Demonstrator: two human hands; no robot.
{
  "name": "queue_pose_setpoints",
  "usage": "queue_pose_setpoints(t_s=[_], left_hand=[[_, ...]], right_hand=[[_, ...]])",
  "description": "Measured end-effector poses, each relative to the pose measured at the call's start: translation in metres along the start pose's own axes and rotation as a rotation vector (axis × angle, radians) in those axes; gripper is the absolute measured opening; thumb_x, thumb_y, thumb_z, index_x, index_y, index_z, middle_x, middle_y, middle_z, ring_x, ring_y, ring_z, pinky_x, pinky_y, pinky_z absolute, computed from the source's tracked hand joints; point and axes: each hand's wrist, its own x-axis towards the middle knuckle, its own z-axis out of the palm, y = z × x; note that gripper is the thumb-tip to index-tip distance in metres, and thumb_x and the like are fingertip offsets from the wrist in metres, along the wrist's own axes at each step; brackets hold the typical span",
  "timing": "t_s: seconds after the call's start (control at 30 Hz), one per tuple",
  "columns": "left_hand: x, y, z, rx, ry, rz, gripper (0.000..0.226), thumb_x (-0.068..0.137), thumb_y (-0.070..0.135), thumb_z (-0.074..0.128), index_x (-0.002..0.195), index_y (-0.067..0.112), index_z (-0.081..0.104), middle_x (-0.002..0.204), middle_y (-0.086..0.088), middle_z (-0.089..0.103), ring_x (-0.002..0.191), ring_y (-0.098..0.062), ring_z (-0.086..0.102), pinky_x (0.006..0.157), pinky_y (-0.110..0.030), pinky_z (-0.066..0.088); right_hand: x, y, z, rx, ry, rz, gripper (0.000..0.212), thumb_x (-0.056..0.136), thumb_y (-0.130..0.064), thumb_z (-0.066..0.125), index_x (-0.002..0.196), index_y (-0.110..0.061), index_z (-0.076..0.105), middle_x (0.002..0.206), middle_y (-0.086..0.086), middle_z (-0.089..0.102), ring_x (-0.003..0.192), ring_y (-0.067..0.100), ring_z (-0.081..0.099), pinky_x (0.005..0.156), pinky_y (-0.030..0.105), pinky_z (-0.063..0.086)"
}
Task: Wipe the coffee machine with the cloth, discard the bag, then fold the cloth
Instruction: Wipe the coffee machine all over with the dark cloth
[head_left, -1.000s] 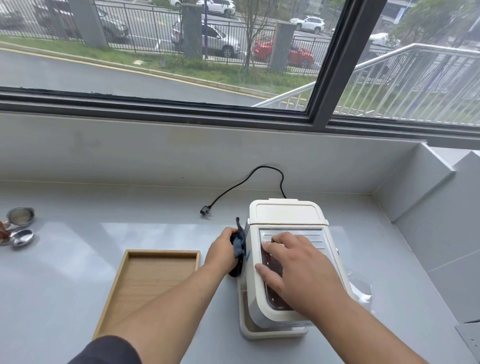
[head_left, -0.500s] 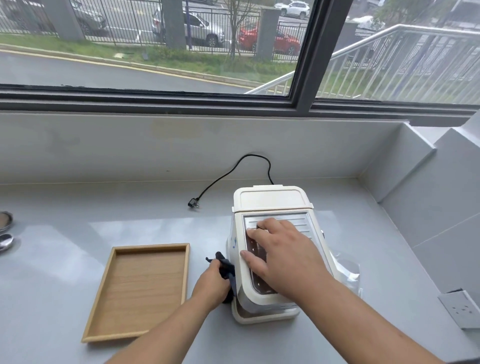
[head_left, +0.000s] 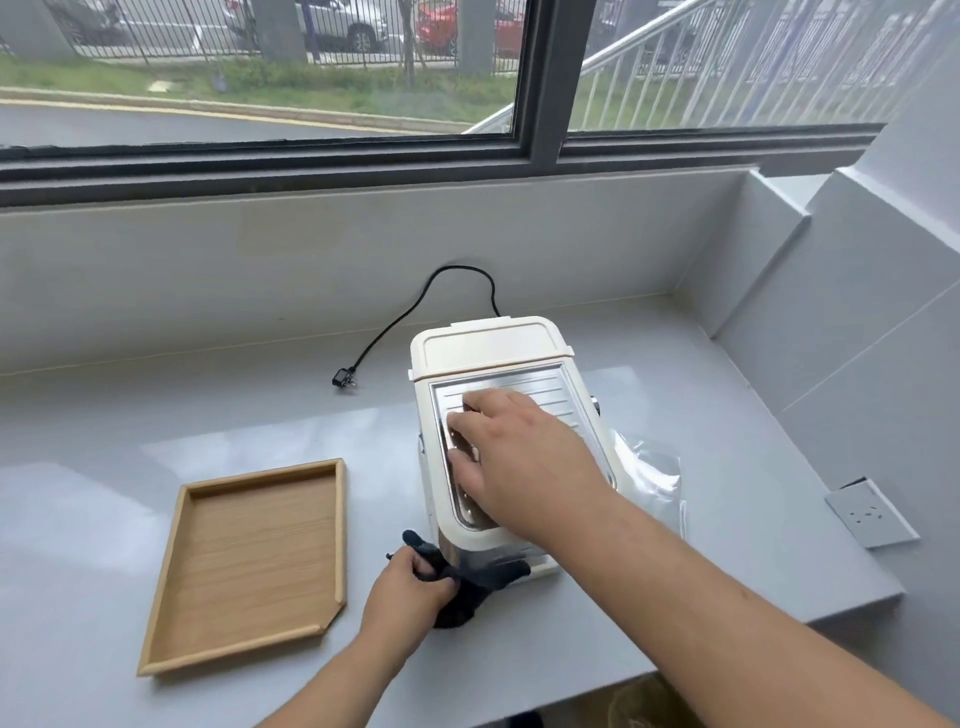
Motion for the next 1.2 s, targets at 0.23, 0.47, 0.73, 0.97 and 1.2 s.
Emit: queue_pose_setpoints(t_s=[0.23, 0.47, 0.73, 0.97, 1.2], left_hand=[[-0.028, -0.004, 0.026, -0.228, 0.001, -0.092, 0.034, 0.077, 0.021, 0.080, 0.076, 0.015, 0.047, 0.070, -0.001, 0.057, 0.065, -0.020, 0.050, 0.063, -0.034, 0.038], [-0.034, 0.002, 0.034, -0.306, 0.011, -0.127, 0.037, 0.086, 0.022, 0.083, 0.076, 0.014, 0.048, 0.069, -0.003, 0.054, 0.067, -0.024, 0.047, 0.066, -0.036, 0.037], [-0.042, 0.009, 0.060, -0.357, -0.040, -0.133, 0.031, 0.089, 0.026, 0.081, 0.078, 0.010, 0.057, 0.064, 0.001, 0.062, 0.062, -0.018, 0.054, 0.063, -0.033, 0.041], [-0.045, 0.026, 0.075, -0.320, -0.244, -0.129, 0.010, 0.097, 0.024, 0.069, 0.102, 0.020, 0.077, 0.086, 0.006, 0.080, 0.084, -0.012, 0.072, 0.077, -0.031, 0.051], [-0.055, 0.071, 0.076, 0.053, -0.379, 0.065, 0.038, 0.092, 0.042, 0.065, 0.129, 0.038, 0.064, 0.120, 0.021, 0.072, 0.105, 0.001, 0.070, 0.085, -0.023, 0.055]], right_hand=[[-0.086, -0.003, -0.005, 0.064, 0.293, -0.269, 0.012, 0.090, -0.013, 0.064, 0.084, -0.009, 0.073, 0.083, 0.006, 0.064, 0.073, 0.028, 0.055, 0.070, 0.038, 0.049], [-0.164, 0.015, 0.051, 0.055, -0.284, -0.163, 0.014, 0.087, -0.036, 0.061, 0.080, -0.024, 0.065, 0.070, -0.003, 0.059, 0.063, 0.020, 0.058, 0.051, 0.032, 0.046], [-0.166, 0.046, 0.133, 0.605, -0.526, 0.572, 0.060, 0.086, -0.053, 0.057, 0.144, -0.044, 0.049, 0.123, -0.017, 0.066, 0.088, 0.002, 0.058, 0.084, 0.023, 0.047], [-0.161, 0.053, 0.160, 0.593, -0.351, 0.754, 0.040, 0.073, -0.045, 0.067, 0.100, -0.036, 0.040, 0.095, -0.010, 0.060, 0.084, 0.018, 0.065, 0.063, 0.031, 0.048], [-0.157, 0.088, 0.159, 0.502, -0.229, 0.804, 0.018, 0.083, -0.033, 0.058, 0.090, -0.029, 0.042, 0.090, -0.006, 0.053, 0.079, 0.023, 0.057, 0.059, 0.036, 0.044]])
